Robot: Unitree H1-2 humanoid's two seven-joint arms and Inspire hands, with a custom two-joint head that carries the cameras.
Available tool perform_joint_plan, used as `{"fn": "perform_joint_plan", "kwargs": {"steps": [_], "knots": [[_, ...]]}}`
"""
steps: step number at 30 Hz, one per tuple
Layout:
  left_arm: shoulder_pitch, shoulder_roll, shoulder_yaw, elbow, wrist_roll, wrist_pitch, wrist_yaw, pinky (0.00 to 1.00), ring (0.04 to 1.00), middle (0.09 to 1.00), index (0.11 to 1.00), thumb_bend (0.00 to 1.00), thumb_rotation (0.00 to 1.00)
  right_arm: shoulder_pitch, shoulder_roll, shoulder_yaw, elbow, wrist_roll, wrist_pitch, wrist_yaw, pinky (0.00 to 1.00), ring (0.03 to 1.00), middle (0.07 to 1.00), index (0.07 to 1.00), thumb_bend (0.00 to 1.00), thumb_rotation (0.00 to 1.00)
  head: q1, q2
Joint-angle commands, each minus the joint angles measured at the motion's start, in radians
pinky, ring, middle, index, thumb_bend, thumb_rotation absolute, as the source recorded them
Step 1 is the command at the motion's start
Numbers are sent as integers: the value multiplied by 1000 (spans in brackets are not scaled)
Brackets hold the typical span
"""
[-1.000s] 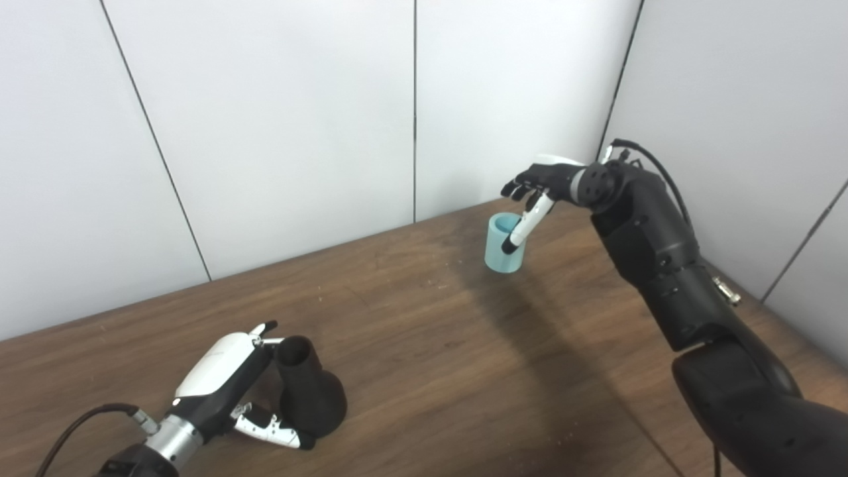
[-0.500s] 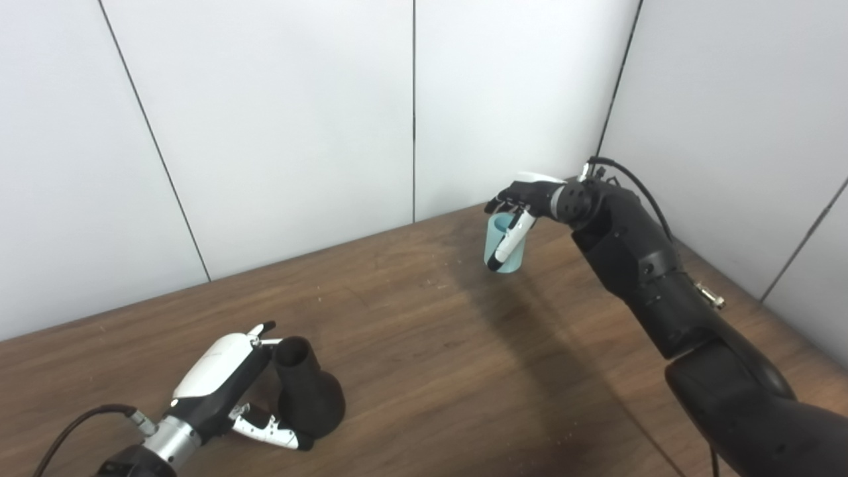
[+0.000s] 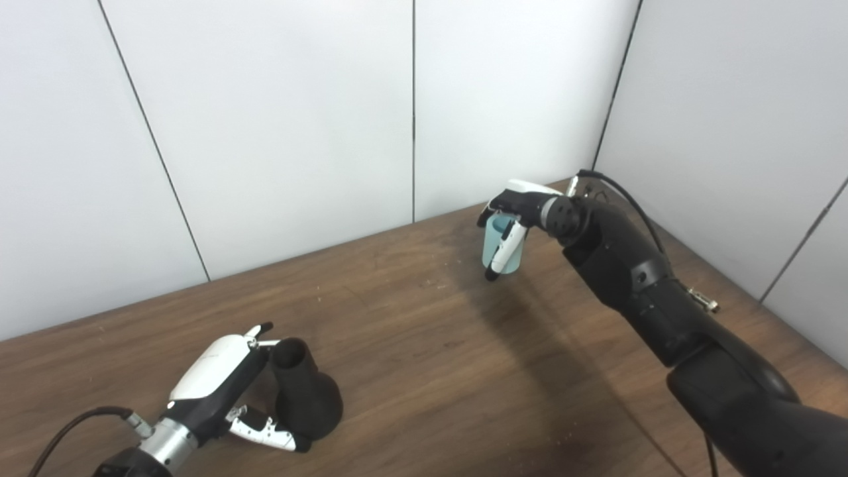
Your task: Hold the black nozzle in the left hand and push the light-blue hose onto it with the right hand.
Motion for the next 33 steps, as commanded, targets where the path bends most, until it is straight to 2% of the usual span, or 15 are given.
{"fn": "perform_joint_plan", "kwargs": {"steps": [1, 16, 19, 22, 27, 29, 31, 33], "knots": [[52, 72, -16, 35, 67, 73, -83, 1000, 578, 459, 501, 525, 0, -30, -48, 9, -22, 1, -27, -23, 615, 686, 710, 712, 817, 2, 0, 0], [59, 81, -15, 35, 57, 60, -82, 1000, 578, 460, 501, 525, 0, -47, -83, 86, -14, -18, -32, -8, 611, 709, 719, 702, 808, 0, 1, 10], [57, 83, -15, 34, 52, 58, -87, 1000, 577, 458, 502, 525, 0, -58, -89, 109, -3, -31, -53, -18, 582, 629, 693, 641, 747, 0, 1, 10], [55, 84, -17, 32, 52, 60, -89, 1000, 578, 458, 502, 525, 0, -64, -96, 119, -1, -34, -60, -22, 566, 619, 689, 623, 718, 0, -1, 14], [55, 84, -16, 29, 53, 61, -90, 1000, 574, 459, 502, 525, 0, -57, -92, 96, -9, -13, -64, -51, 538, 605, 659, 594, 692, 0, 3, 17], [56, 83, -16, 27, 53, 61, -90, 1000, 578, 459, 502, 525, 0, -50, -89, 84, -14, -5, -66, -67, 505, 568, 622, 513, 545, 86, 3, 18], [57, 83, -16, 27, 53, 61, -90, 1000, 583, 459, 502, 525, 0, -43, -86, 72, -19, 2, -76, -90, 469, 481, 543, 471, 522, 17, 6, 20], [56, 83, -16, 28, 53, 60, -89, 1000, 584, 459, 502, 525, 0, -39, -83, 64, -20, 5, -88, -112, 449, 468, 518, 461, 519, 4, 8, 21]]}}
